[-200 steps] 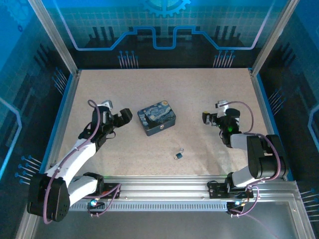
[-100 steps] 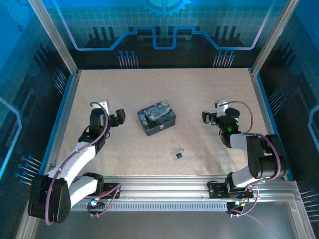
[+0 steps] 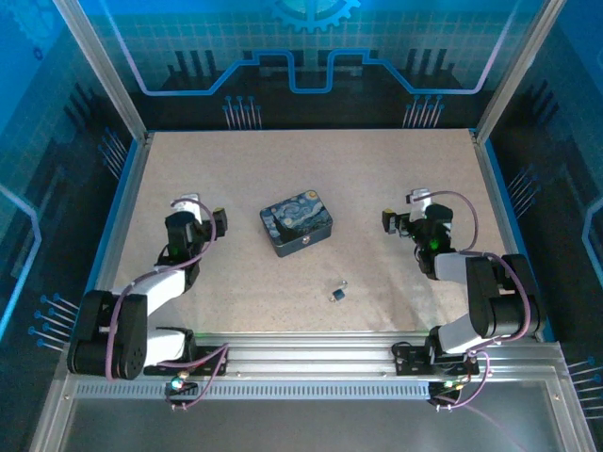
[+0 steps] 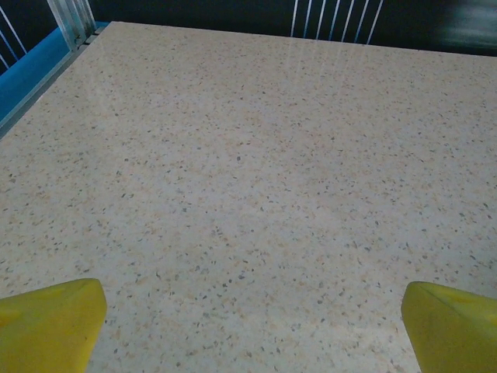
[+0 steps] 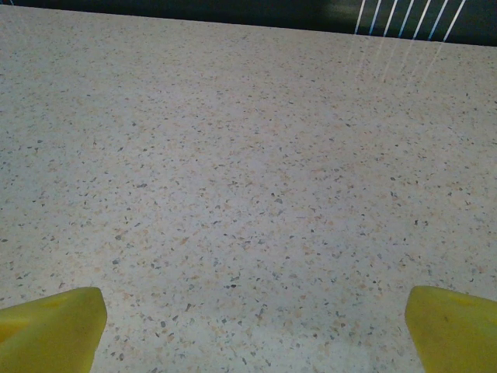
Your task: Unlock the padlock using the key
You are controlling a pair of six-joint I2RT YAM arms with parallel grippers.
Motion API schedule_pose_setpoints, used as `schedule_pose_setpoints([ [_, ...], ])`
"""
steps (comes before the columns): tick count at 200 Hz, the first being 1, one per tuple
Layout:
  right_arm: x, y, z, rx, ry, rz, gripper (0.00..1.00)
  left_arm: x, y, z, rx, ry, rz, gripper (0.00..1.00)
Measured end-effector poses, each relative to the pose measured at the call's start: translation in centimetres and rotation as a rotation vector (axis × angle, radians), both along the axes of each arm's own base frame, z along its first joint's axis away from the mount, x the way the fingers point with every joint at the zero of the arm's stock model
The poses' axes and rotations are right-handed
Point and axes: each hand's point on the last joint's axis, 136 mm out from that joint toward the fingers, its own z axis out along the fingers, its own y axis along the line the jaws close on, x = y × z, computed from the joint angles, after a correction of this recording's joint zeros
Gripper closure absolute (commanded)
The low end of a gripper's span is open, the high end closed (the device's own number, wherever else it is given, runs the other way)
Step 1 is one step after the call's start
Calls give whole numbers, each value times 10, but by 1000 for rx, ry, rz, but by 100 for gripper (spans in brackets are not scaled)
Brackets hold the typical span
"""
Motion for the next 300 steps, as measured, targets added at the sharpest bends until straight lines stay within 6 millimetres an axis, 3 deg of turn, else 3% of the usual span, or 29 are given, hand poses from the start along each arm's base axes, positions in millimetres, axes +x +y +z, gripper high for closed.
schedule_pose_setpoints([
  [46,0,2,0,-3,-1,5,0,6,-3,-19,-20,34,-36,1],
  [128,0,2,0,-3,-1,5,0,22,-10,-8,-74,-27,-116,1],
  [171,0,2,0,-3,0,5,0,16,-23,-40,-103,-8,-187,1],
  [233,0,2,0,-3,-1,5,0,27,-27,-24,-104,-55,-211,1],
  [300,0,2,0,-3,-1,5,0,27,-27,-24,-104,-55,-211,1],
])
